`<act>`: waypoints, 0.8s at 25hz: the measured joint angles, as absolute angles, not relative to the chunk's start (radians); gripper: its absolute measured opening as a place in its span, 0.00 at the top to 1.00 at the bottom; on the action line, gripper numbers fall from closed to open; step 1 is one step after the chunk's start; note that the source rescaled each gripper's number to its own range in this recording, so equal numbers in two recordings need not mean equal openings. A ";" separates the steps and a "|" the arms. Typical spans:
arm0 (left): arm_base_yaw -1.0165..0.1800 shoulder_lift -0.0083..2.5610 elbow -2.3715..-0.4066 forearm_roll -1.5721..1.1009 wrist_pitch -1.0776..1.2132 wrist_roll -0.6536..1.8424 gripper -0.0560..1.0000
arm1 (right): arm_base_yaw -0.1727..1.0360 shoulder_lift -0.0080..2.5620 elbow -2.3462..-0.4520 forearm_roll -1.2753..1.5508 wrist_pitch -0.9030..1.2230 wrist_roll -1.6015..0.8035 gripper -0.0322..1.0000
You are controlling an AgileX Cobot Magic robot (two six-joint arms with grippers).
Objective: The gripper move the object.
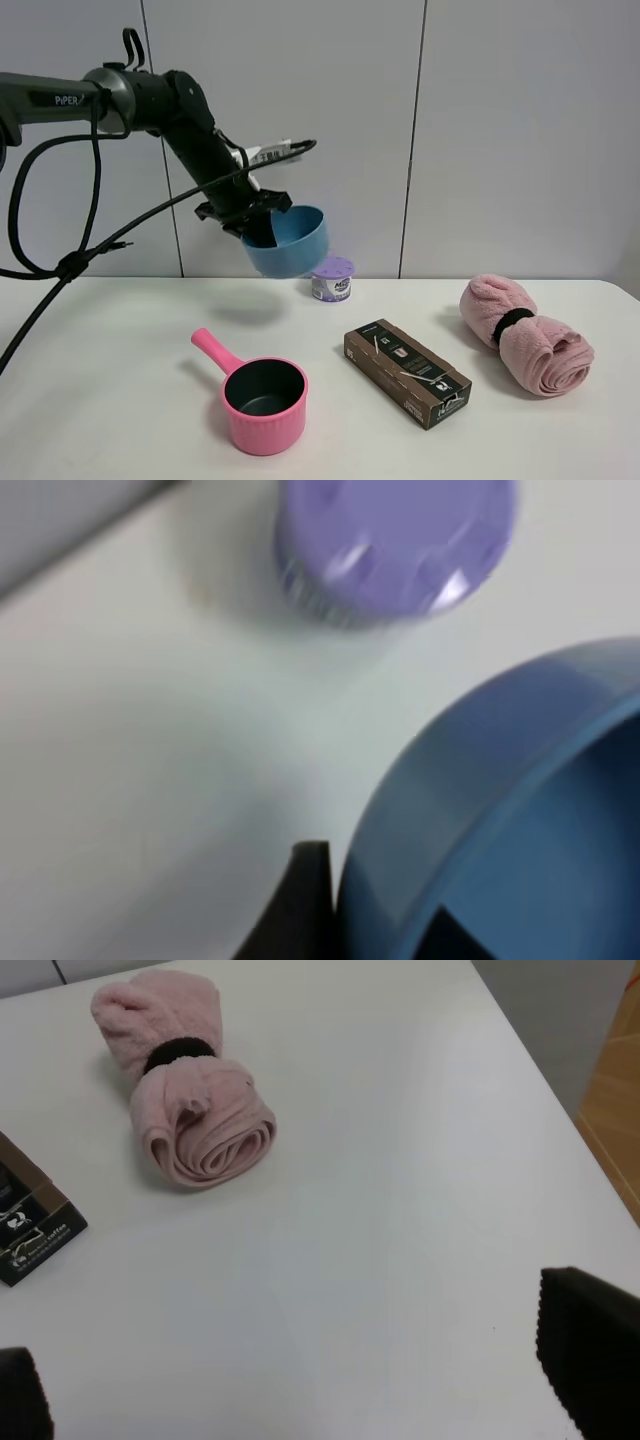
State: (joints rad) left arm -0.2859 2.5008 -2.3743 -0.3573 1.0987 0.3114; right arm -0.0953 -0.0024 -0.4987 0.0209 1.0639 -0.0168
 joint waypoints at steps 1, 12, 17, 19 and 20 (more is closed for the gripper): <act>-0.292 2.501 -2.414 -0.359 1.106 0.311 0.94 | -0.095 -0.002 -0.499 0.021 1.064 -0.017 0.00; -0.383 2.493 -2.584 -0.380 1.024 0.325 0.94 | -0.095 -0.002 -0.499 0.021 1.064 -0.017 0.00; -0.432 2.509 -2.586 -0.387 0.932 0.391 0.94 | -0.095 -0.002 -0.499 0.021 1.064 -0.017 0.00; -0.449 2.524 -2.589 -0.387 0.902 0.394 0.94 | -0.095 -0.002 -0.499 0.021 1.064 -0.017 0.00; -0.458 2.534 -2.589 -0.387 0.893 0.394 0.94 | -0.095 -0.002 -0.499 0.021 1.064 -0.017 0.00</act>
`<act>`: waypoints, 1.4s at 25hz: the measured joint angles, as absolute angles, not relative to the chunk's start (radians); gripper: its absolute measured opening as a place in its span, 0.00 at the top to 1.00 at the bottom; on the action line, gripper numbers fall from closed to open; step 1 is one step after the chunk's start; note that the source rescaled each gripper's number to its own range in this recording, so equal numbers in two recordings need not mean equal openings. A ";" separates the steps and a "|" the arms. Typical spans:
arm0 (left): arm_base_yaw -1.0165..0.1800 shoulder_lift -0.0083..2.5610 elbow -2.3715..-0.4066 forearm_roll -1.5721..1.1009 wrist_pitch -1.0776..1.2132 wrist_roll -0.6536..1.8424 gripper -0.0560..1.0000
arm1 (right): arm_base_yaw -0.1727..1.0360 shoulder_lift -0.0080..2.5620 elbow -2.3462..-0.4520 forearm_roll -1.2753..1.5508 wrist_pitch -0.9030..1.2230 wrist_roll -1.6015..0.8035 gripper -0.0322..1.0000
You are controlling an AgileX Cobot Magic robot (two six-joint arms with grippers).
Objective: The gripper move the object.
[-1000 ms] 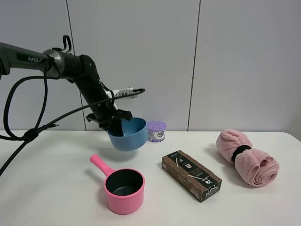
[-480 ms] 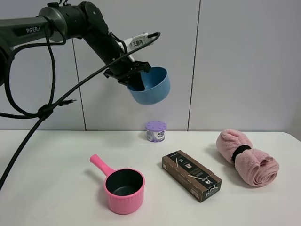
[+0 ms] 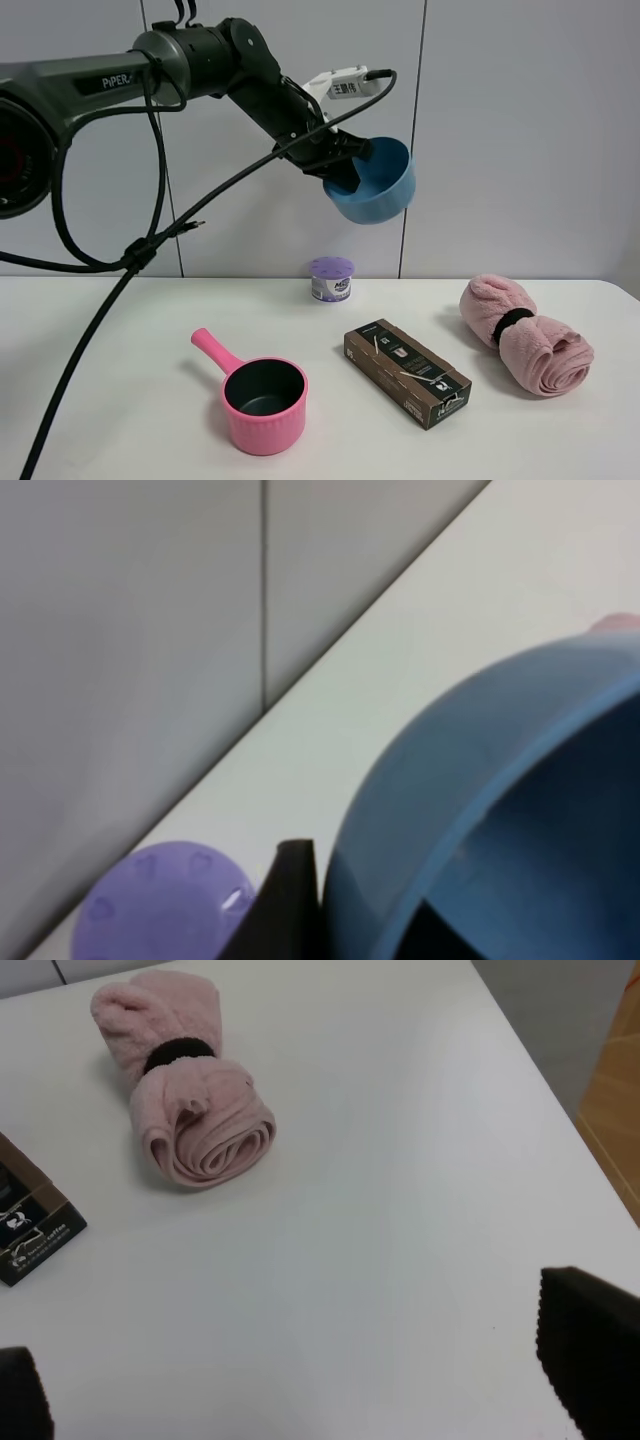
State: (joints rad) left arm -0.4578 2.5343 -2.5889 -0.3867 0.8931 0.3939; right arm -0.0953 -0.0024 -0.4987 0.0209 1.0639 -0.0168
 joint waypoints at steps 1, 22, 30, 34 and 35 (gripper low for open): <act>-0.467 2.544 -2.589 -0.387 0.887 0.395 0.94 | -0.095 -0.002 -0.499 0.021 1.064 -0.017 0.00; -0.621 2.575 -2.589 -0.203 1.204 0.625 0.94 | -0.095 -0.002 -0.499 0.021 1.064 -0.017 0.00; -0.658 2.575 -2.589 -0.142 1.207 0.624 0.94 | -0.095 -0.002 -0.499 0.021 1.064 -0.017 0.00; -0.689 2.575 -2.589 -0.131 1.207 0.624 0.94 | -0.095 -0.002 -0.499 0.021 1.064 -0.017 0.00; -0.698 2.575 -2.589 -0.131 1.207 0.624 0.94 | -0.095 -0.002 -0.499 0.021 1.064 -0.017 0.00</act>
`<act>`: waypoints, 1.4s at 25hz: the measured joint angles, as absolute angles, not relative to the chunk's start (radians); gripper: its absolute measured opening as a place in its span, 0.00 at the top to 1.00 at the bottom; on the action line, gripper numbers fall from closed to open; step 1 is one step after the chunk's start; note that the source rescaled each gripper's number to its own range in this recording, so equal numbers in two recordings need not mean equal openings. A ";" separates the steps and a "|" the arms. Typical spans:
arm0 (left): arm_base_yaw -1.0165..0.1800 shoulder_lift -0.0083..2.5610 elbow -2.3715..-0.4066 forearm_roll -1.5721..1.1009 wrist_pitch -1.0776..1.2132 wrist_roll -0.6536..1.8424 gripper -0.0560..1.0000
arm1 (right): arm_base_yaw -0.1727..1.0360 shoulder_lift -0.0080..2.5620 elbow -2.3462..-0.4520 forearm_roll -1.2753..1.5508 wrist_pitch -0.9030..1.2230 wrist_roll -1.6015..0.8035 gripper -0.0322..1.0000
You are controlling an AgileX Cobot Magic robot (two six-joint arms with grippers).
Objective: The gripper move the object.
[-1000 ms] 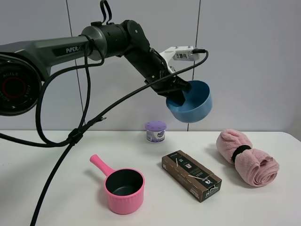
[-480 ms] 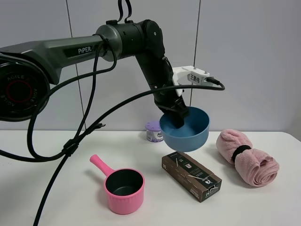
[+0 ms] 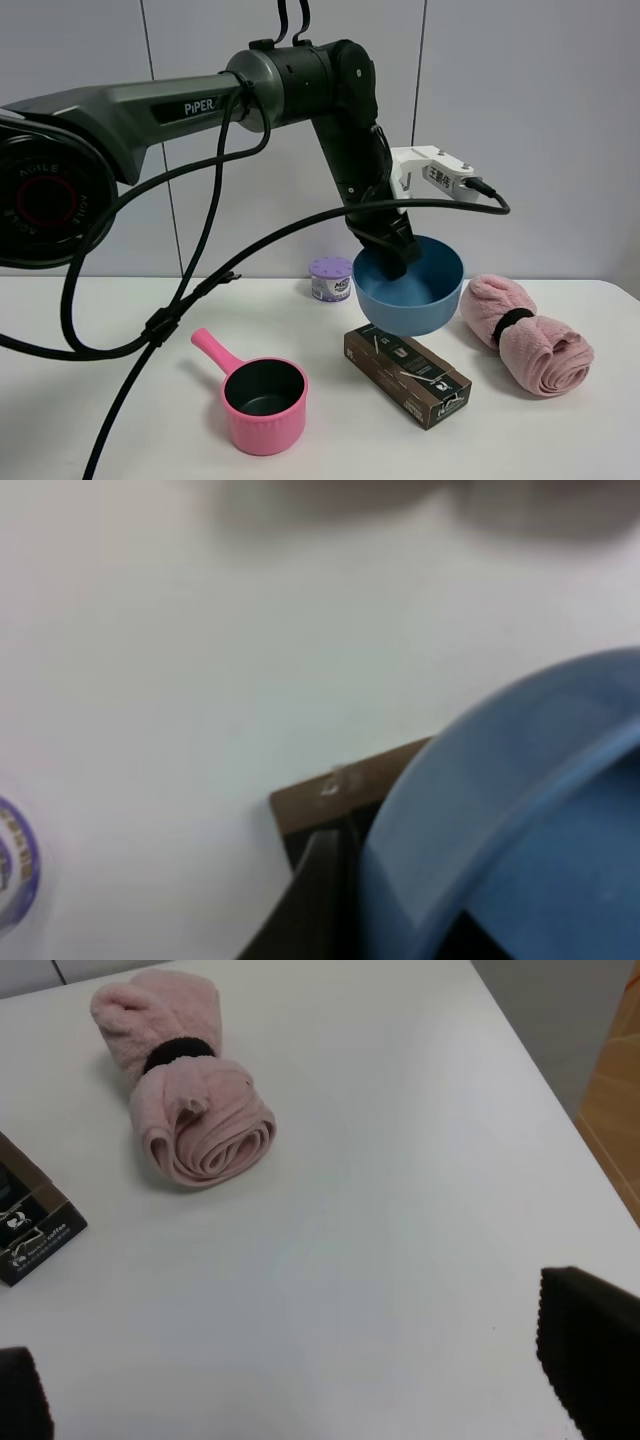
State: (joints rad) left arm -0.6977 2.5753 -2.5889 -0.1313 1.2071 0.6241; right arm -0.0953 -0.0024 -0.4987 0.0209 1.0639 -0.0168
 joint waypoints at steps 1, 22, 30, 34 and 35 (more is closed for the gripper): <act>-0.706 2.575 -2.589 -0.131 1.207 0.624 0.94 | -0.095 -0.002 -0.499 0.021 1.064 -0.017 0.00; -0.932 2.617 -2.590 -0.107 1.211 0.599 0.95 | -0.095 -0.002 -0.499 0.021 1.064 -0.017 0.00; -0.945 2.625 -2.590 -0.107 1.209 0.599 0.95 | -0.095 -0.002 -0.499 0.021 1.064 -0.017 0.00; -0.945 2.639 -2.591 -0.117 1.194 0.599 0.95 | -0.095 -0.002 -0.499 0.021 1.064 -0.017 0.00; -0.945 2.648 -2.591 -0.123 1.190 0.599 0.95 | -0.095 -0.002 -0.499 0.021 1.064 -0.017 0.00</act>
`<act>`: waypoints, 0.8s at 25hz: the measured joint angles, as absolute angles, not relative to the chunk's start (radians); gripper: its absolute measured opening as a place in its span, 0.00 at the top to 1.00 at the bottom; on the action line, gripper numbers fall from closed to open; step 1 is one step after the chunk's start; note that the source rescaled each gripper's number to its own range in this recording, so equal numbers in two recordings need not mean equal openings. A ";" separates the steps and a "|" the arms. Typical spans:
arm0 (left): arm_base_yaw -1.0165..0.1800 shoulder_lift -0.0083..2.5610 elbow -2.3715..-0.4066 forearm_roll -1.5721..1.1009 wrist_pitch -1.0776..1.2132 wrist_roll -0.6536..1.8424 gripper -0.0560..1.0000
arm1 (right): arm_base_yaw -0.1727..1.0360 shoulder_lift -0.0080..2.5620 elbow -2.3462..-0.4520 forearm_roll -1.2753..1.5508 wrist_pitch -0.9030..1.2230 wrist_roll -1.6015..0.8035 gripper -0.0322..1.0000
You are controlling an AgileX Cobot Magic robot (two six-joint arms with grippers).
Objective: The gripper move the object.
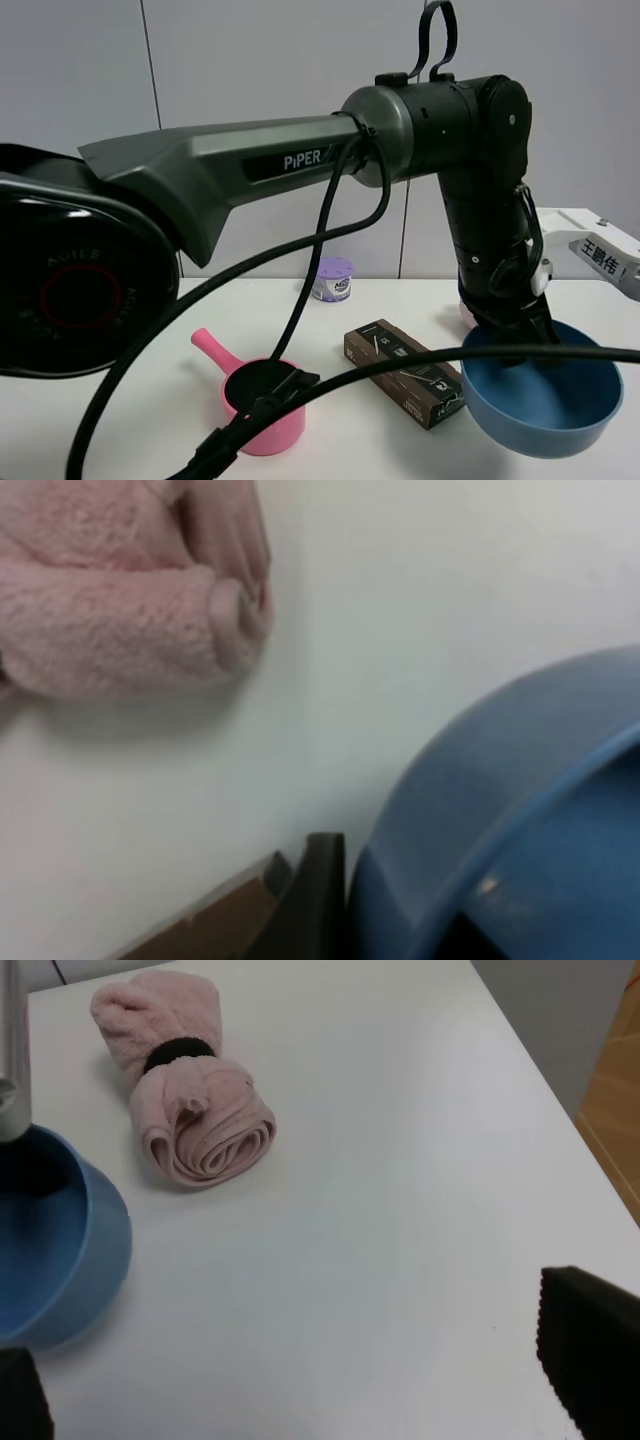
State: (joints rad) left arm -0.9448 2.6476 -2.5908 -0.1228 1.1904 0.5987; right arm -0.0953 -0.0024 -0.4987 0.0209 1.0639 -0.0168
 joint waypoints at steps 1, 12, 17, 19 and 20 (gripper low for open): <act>-0.945 2.657 -2.591 -0.131 1.185 0.599 0.95 | -0.095 -0.002 -0.499 0.021 1.064 -0.017 0.00; -0.946 2.701 -2.591 -0.166 1.145 0.599 0.95 | -0.095 -0.002 -0.499 0.021 1.064 -0.017 0.00; -0.946 2.727 -2.591 -0.165 1.121 0.599 0.95 | -0.095 -0.002 -0.499 0.021 1.064 -0.017 0.00; -0.945 2.742 -2.591 -0.165 1.109 0.601 0.95 | -0.095 -0.002 -0.499 0.021 1.064 -0.017 0.00; -0.942 2.747 -2.591 -0.165 1.105 0.602 0.95 | -0.095 -0.002 -0.499 0.021 1.064 -0.017 0.00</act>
State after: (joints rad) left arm -0.9420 2.7466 -2.5908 -0.1649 1.1049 0.6020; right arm -0.0953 -0.0024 -0.4987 0.0209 1.0639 -0.0168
